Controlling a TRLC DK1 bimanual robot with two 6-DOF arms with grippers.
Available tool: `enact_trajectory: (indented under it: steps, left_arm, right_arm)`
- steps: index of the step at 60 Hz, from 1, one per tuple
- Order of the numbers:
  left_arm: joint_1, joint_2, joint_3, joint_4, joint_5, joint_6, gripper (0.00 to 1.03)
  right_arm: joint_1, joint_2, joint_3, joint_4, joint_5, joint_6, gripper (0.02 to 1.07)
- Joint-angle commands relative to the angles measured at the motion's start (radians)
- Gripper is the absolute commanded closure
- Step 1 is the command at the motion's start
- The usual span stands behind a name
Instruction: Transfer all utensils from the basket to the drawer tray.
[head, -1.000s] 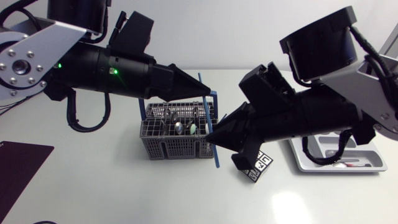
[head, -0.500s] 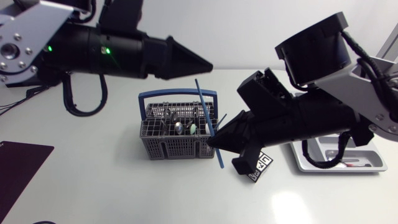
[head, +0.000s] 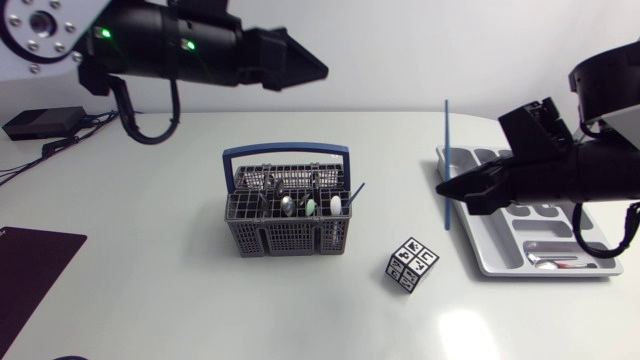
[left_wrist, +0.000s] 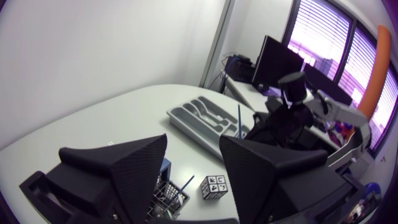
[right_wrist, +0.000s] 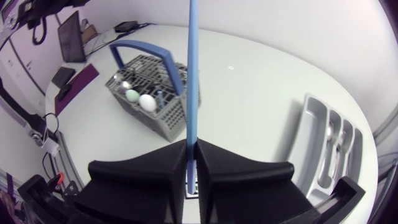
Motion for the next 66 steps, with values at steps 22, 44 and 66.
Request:
enact_trajectory:
  steps: [22, 44, 66]
  left_arm:
    - [-0.223, 0.153, -0.061, -0.078, -0.256, 0.331, 0.42]
    - [-0.260, 0.231, -0.179, 0.079, -0.371, 0.446, 0.42]
    - [-0.283, 0.271, -0.265, 0.287, -0.422, 0.466, 0.43]
  right_arm:
    - [-0.387, 0.355, 0.037, 0.078, 0.094, -0.081, 1.01]
    - [-0.436, 0.548, 0.080, 0.146, 0.157, -0.074, 0.81]
    - [-0.393, 0.513, 0.026, 0.173, 0.155, -0.072, 0.09]
